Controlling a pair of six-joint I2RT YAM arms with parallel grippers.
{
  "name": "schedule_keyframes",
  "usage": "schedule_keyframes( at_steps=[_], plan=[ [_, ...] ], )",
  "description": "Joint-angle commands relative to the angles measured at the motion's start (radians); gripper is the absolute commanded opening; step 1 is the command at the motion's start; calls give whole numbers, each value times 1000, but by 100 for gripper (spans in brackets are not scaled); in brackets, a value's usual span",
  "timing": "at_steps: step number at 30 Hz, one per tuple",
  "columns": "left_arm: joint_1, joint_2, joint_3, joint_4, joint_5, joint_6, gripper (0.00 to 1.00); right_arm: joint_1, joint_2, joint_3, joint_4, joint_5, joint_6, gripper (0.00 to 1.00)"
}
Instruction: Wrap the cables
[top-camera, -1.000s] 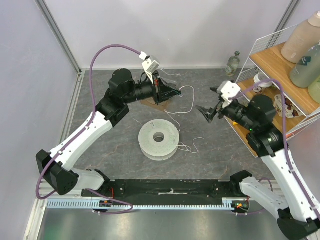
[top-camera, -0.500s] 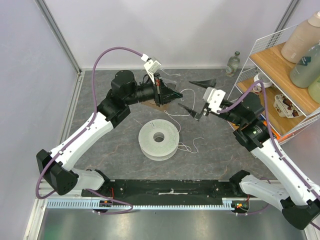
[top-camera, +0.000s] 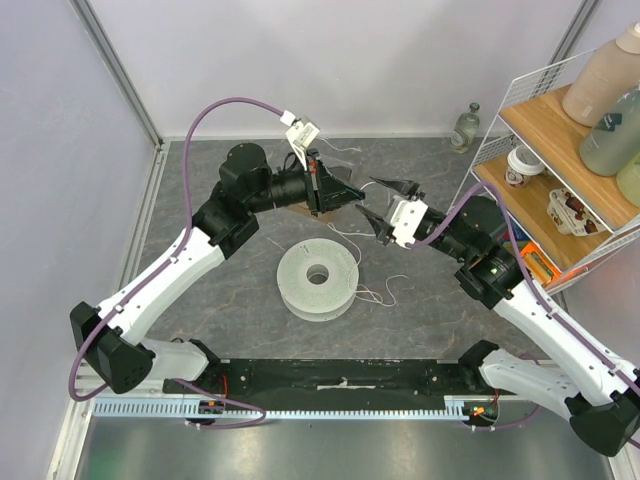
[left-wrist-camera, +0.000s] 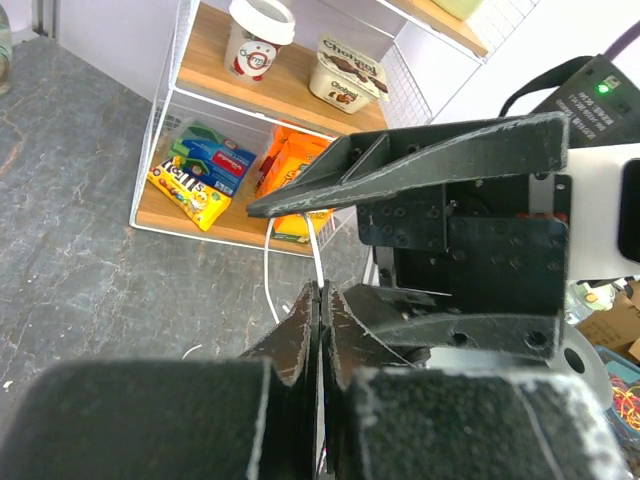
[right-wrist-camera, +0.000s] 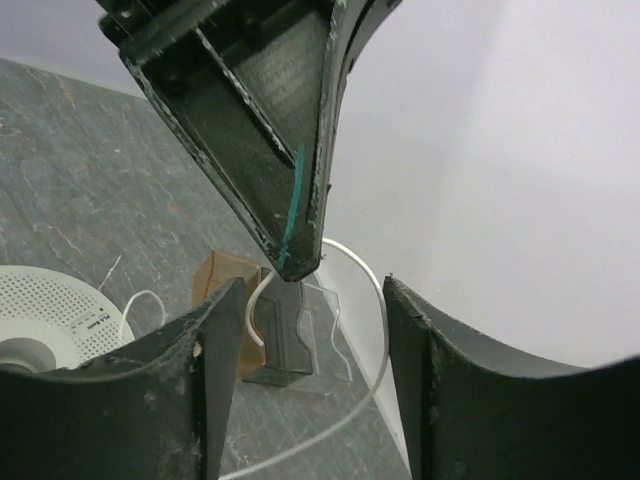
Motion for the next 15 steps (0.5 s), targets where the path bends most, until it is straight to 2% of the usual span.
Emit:
schedule_keyframes(
  at_steps=[1, 3, 5, 10, 15],
  plan=[
    [-4, -36, -10, 55, 36, -42, 2, 5, -16, -17, 75, 56, -23, 56],
    [-2, -36, -12, 56, 34, -51, 2, 7, -25, -27, 85, 59, -26, 51],
    [-1, -33, -13, 70, 39, -70, 2, 8, -30, -35, 85, 59, -35, 51],
    [2, -25, -22, 122, 49, -134, 2, 11, -32, -43, 80, 63, -30, 57],
    [10, -20, -36, 153, 53, -182, 2, 19, -41, -63, 109, 85, -21, 48]
  ],
)
